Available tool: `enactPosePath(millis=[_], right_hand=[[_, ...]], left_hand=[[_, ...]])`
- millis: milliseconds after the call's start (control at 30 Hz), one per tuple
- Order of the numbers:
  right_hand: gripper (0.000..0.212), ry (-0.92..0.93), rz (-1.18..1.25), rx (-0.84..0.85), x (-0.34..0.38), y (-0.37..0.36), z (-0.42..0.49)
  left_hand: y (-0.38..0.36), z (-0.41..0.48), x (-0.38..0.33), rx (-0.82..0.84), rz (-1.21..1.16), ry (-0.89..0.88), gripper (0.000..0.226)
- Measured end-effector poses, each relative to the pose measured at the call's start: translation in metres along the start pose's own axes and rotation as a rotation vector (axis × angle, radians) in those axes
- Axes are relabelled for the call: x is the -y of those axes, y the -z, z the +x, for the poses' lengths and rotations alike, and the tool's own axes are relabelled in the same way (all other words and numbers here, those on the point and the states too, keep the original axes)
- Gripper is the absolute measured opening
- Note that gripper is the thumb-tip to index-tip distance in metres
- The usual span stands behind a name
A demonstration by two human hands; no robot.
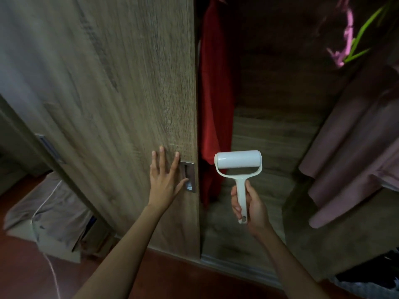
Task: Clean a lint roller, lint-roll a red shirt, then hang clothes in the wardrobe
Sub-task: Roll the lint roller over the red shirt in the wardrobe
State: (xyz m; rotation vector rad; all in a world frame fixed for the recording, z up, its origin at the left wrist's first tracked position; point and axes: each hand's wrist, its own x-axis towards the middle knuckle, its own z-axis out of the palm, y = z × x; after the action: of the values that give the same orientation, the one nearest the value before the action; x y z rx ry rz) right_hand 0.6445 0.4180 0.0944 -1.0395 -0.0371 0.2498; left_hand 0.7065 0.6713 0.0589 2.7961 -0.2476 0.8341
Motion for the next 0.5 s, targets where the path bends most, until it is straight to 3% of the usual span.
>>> enactPosePath(millis=[500], right_hand=[[0.047,0.0,0.012,-0.025,0.004,-0.013,0.004]], left_hand=[[0.006,-0.001,0.024,-0.012,0.016,0.012,0.09]])
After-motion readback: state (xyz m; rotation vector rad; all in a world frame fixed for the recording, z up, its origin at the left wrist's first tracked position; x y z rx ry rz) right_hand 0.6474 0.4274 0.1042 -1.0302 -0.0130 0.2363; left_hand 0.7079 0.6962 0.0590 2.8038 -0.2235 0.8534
